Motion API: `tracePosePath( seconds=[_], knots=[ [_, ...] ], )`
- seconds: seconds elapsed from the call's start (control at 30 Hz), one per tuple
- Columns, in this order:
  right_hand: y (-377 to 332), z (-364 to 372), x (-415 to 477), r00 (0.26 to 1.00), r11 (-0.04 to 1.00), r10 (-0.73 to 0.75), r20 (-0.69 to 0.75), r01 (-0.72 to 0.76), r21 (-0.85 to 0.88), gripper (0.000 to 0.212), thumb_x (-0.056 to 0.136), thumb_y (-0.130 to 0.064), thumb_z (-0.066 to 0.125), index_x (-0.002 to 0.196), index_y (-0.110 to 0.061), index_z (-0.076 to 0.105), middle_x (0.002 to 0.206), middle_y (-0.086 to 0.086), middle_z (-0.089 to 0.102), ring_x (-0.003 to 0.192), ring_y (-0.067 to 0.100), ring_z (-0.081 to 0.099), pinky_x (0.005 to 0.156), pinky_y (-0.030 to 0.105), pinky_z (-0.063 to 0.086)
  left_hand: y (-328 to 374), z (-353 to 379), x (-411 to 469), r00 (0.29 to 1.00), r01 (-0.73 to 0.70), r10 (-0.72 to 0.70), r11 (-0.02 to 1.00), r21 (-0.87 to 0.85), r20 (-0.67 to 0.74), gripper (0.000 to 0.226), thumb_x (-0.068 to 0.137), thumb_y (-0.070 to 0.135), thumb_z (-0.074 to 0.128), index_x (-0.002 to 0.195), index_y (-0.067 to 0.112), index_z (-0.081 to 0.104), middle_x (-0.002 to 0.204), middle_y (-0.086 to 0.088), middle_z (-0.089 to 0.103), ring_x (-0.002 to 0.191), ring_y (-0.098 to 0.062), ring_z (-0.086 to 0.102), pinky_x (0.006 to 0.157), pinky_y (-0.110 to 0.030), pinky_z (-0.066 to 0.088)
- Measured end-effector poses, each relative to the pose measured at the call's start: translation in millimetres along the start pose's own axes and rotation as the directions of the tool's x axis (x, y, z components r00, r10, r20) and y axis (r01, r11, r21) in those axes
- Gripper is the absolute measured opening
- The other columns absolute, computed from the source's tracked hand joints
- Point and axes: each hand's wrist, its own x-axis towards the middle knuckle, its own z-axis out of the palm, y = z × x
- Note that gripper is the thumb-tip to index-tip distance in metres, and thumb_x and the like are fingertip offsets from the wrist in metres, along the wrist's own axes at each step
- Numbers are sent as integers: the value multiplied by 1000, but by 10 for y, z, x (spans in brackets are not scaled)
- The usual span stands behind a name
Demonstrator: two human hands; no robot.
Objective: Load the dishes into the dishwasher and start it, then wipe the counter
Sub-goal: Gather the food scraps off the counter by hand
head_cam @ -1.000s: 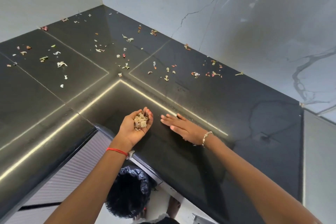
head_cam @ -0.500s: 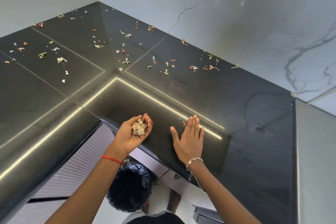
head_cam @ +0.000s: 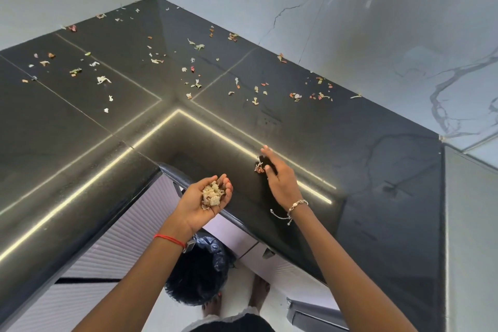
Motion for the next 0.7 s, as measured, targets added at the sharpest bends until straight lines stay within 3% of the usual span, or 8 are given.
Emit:
tracePosePath(
  seconds=[0.1,0.2,0.3,0.4,0.47,0.53,0.63,0.7],
  knots=[
    [15,-44,49,966,970,-41,256,100,-222,47,98,-11,41,144,-17,32,155,-2,19,144,13,11,111,16,6,3,32,-24,1000,-7,7,1000,14,-7,46,29,-10,88,70,-4,69,68,-11,63,57,-21,65,54,-29,57],
    [43,-32,-19,927,898,-84,364,229,-375,47,100,-11,37,145,-16,29,156,-3,13,145,12,5,113,18,1,7,70,-36,997,-24,26,999,30,-75,8,72,4,60,76,-1,64,67,-10,63,55,-20,64,53,-27,57],
    [117,-35,-131,952,855,-123,280,244,-457,52,96,4,35,143,-17,34,155,-6,18,144,9,14,116,20,12,12,55,-17,995,-21,20,1000,-7,-99,28,88,10,45,73,-2,66,68,-10,63,56,-20,64,53,-28,57],
    [128,-16,-250,971,815,-186,152,239,-528,52,91,12,39,138,-10,42,150,-1,32,139,11,29,110,13,8,1,66,-32,996,-13,12,1000,-8,-89,34,94,12,41,75,-2,65,68,-11,63,56,-20,64,54,-27,57],
    [123,33,-301,963,778,-259,72,252,-575,42,80,16,56,118,0,61,128,12,57,121,22,54,106,18,29,-7,93,-35,996,-8,8,1000,2,-88,30,94,12,41,79,-1,63,68,-10,62,56,-20,64,54,-27,57],
    [136,71,-316,944,745,-328,40,285,-604,29,67,19,65,88,1,70,91,12,67,86,28,66,79,31,57,-21,122,-28,996,-2,3,1000,4,-85,28,94,12,41,81,0,62,68,-10,63,56,-20,64,54,-27,57],
    [118,79,-221,956,777,-293,18,249,-578,21,79,16,54,85,3,69,87,13,64,85,27,60,73,34,54,-36,159,-5,996,8,-7,1000,14,-89,28,95,12,40,83,0,61,68,-11,63,56,-20,65,54,-27,57],
    [44,40,-138,974,903,-170,-149,93,-420,19,85,9,53,86,4,71,88,15,67,84,23,60,75,23,48,-47,181,10,996,8,-5,999,33,-86,28,96,12,39,85,-1,62,69,-11,65,58,-21,66,54,-27,57]
  ],
)
